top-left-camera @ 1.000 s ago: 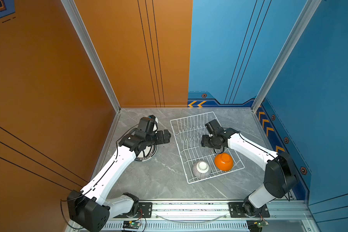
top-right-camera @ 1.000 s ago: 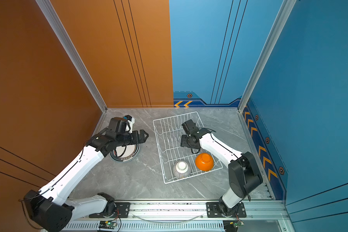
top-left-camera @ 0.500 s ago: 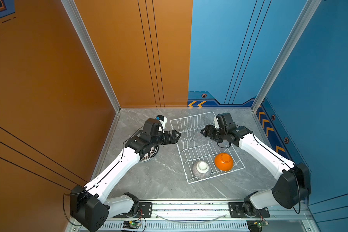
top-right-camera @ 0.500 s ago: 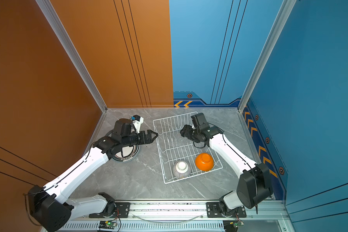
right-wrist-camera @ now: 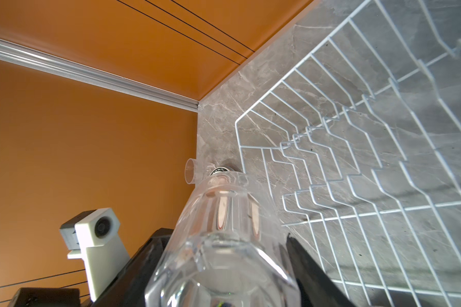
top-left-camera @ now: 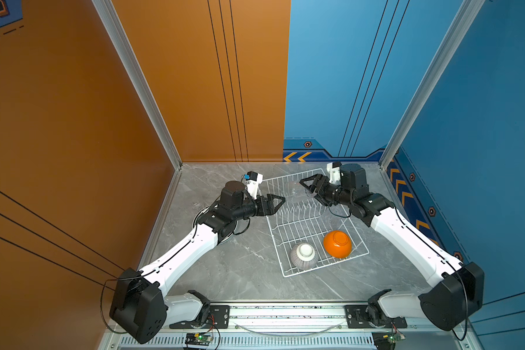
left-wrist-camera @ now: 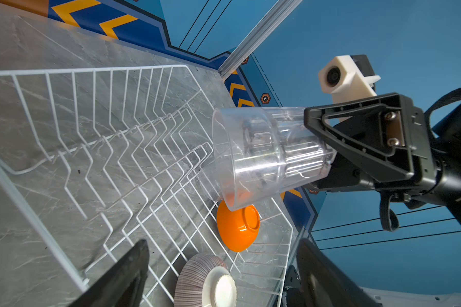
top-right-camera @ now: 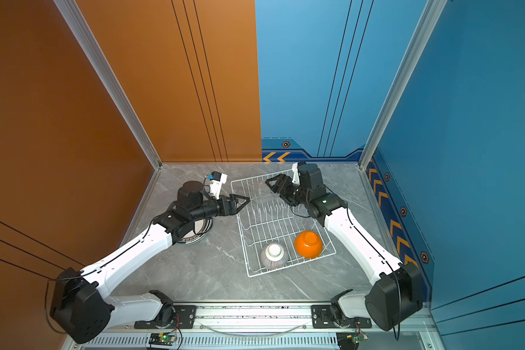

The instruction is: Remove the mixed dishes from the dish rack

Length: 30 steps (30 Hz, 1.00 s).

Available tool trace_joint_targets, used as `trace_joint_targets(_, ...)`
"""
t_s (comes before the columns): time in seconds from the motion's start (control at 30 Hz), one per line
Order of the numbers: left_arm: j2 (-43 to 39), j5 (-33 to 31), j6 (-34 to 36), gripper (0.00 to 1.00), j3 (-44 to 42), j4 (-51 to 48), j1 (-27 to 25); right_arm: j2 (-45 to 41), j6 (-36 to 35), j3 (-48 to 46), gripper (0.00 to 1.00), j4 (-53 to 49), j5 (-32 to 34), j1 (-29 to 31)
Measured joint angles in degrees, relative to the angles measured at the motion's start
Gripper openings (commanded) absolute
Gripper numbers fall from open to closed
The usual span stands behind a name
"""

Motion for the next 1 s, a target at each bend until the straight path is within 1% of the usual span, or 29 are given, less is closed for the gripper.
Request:
trace_joint_targets(0.33, 2.75, 1.05, -1.51, 0.72, 0.0, 8.26, -0.39, 0.0, 5.01, -1.57, 0.52, 6.16, -1.95, 0.11)
trace_joint_targets(0.57, 6.03, 1.73, -3.96, 0.61, 0.0, 14.27, -0.39, 0.0, 7.08, -2.58, 0.52, 9.18, -2.54, 0.39)
trace_joint_targets(0.77, 7.15, 2.82, -5.42, 0.54, 0.28, 19.39, -0.7, 0.0, 8.55, -3.93, 0.52, 11.56, -3.39, 0.44)
trace_joint_targets(1.0, 8.11, 3.85, -5.81, 0.46, 1.09, 23.1, -1.68, 0.0, 11.06, -5.16, 0.52, 14.88, -4.37, 0.44)
